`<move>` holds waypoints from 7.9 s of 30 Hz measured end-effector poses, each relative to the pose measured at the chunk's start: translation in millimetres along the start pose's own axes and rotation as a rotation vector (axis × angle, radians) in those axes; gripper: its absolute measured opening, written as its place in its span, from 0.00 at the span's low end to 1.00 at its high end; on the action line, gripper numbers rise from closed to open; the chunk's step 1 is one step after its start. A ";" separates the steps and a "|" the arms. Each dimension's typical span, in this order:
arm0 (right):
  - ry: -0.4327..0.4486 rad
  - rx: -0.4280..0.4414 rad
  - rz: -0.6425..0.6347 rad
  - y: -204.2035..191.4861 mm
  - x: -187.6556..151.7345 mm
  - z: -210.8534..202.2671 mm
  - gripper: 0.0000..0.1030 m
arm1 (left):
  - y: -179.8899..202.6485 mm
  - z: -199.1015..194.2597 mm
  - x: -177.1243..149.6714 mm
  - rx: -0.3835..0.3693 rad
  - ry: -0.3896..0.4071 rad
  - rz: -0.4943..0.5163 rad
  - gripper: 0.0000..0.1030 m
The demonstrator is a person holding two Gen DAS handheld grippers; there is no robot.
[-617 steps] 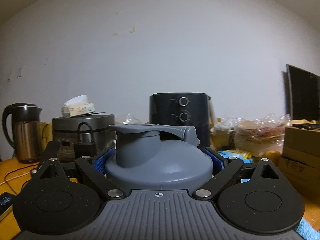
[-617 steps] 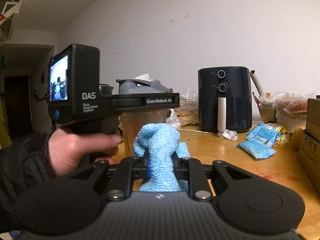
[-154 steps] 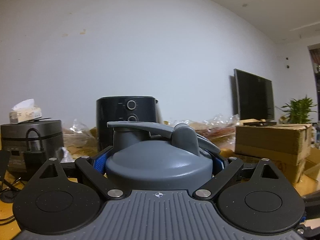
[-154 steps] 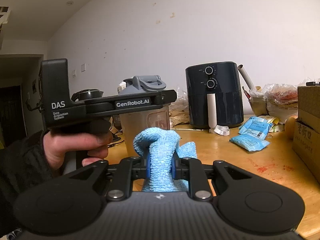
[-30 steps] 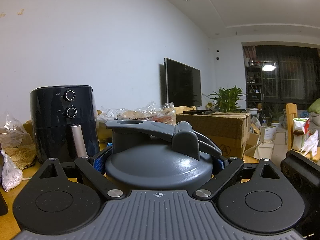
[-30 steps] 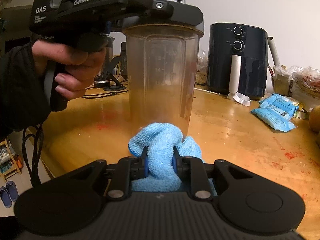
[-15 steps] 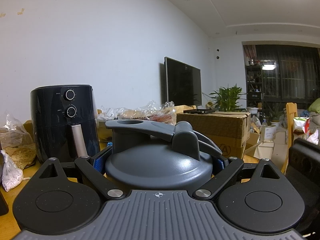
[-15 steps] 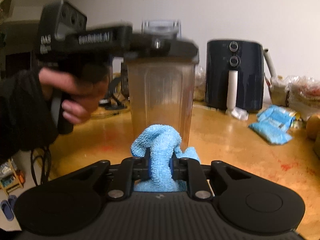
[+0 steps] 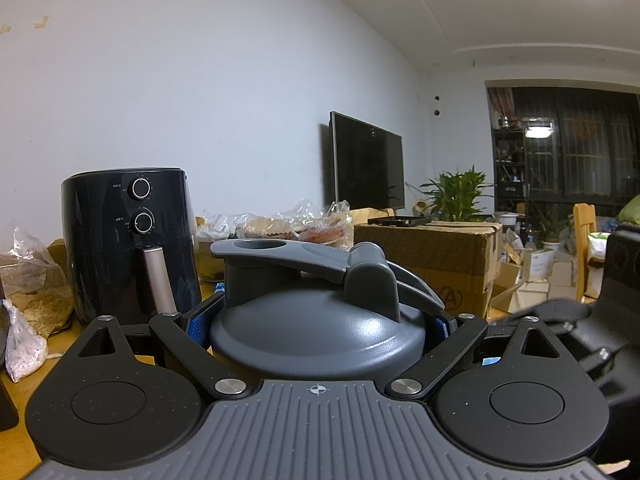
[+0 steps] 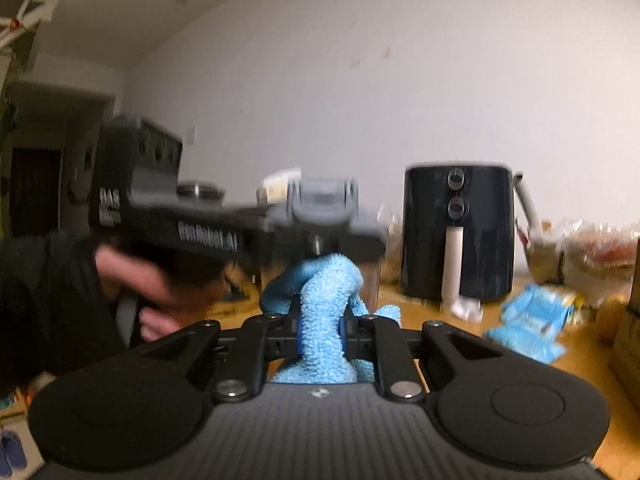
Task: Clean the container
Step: 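Rub the blue cloth up the clear bottle wall with the right gripper while the left gripper holds it, then rotate the shaker bottle by its grey lid with the left gripper while the right gripper holds the cloth, then press the blue cloth against the bottle side with the right gripper while the left gripper holds it, then wipe the blue cloth along the red-printed bottle wall with the right gripper while the left gripper holds it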
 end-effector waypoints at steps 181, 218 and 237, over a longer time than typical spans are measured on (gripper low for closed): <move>-0.037 -0.021 0.059 12.7 -19.3 -18.7 0.15 | -9.9 6.1 -6.2 -0.113 0.033 -0.022 0.92; -0.242 0.078 -0.006 4.8 -41.4 18.0 0.13 | -10.0 9.5 -4.0 -0.094 0.021 -0.024 0.92; -0.376 0.106 -0.023 -2.4 -69.7 36.3 0.13 | -7.7 8.1 -6.7 -0.091 0.025 -0.020 0.92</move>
Point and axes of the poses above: each gripper's, at about its wrist camera, not at the fingertips, and z roughly the way its jaws point, y to its right, x to its top, the point moved 3 cm from there along z, roughly the way its jaws point, and after that the axes turned 14 degrees about -z, right-handed, at the moved point
